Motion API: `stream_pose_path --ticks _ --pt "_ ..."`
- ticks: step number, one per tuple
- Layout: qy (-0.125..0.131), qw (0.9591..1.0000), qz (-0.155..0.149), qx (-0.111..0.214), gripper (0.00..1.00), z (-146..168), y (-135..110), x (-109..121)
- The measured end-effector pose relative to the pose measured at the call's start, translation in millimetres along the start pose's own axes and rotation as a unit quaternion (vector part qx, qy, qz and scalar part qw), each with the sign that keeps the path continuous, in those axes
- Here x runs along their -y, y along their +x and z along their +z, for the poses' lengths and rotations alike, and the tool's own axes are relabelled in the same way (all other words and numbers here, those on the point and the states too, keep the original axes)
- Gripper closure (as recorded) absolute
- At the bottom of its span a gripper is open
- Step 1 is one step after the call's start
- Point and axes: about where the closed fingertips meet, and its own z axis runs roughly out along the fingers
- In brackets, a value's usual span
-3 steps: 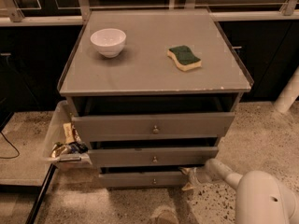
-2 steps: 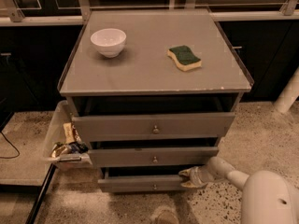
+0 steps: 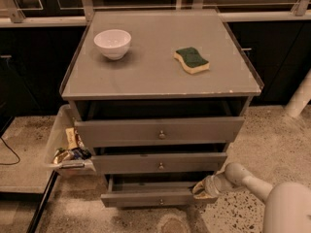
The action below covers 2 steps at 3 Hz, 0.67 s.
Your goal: Open bottom drawer
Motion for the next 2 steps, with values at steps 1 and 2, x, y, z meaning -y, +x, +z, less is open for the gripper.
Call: stream_pose_path --ticks 1,2 --pt "0.0 1.0 0.0 0.0 0.62 0.0 0.0 0.0" --pt "-0.001 0.9998 0.019 -0.009 0.39 0.5 0.0 -4.2"
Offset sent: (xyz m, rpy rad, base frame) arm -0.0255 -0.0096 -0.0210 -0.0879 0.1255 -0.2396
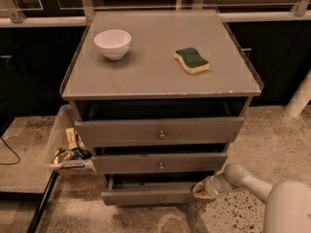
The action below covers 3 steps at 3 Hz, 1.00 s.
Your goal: Open bottom drawer
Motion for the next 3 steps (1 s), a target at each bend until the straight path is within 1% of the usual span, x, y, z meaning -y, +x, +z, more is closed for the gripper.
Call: stream_pose_path --ticks 1,2,3 --pt "0.0 1.0 0.0 0.0 0.16 -3 -2 1" --pt "0.001 0.9992 0.038 -0.012 0.0 -7 -5 -20" --pt "0.008 0.9961 0.082 -0.031 0.0 -12 -10 -41"
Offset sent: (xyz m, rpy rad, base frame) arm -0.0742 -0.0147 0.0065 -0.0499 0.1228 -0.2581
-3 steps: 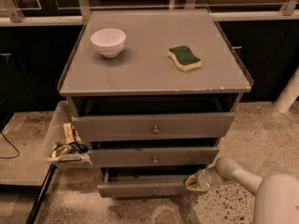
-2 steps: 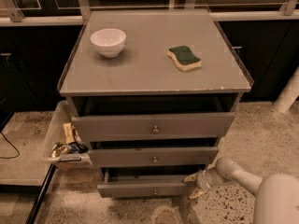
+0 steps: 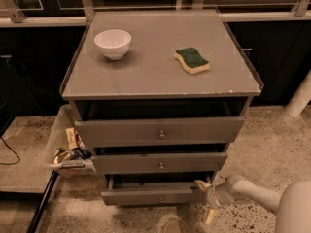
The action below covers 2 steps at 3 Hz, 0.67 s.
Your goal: Open bottom drawer
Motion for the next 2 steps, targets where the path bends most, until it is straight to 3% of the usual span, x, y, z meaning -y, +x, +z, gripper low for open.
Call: stream_pose_path --ticks 1,2 --pt "0.003 0.9995 0.028 -0.014 0.0 4 3 -12" --pt "0.009 0.9991 0.04 -0.008 0.0 28 9 -15"
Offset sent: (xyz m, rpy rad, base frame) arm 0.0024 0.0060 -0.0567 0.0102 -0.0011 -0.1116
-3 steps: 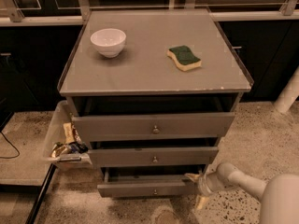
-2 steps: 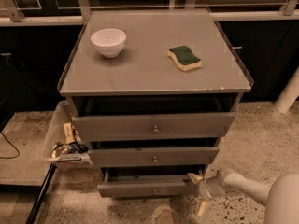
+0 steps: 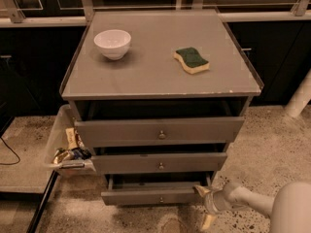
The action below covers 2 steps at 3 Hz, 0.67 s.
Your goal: Open bottom drawer
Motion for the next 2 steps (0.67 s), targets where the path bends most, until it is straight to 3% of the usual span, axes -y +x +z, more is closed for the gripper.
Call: stream_pose_path --ticks 2 --pt "0.05 0.9983 -0.021 0.022 0.0 26 5 31"
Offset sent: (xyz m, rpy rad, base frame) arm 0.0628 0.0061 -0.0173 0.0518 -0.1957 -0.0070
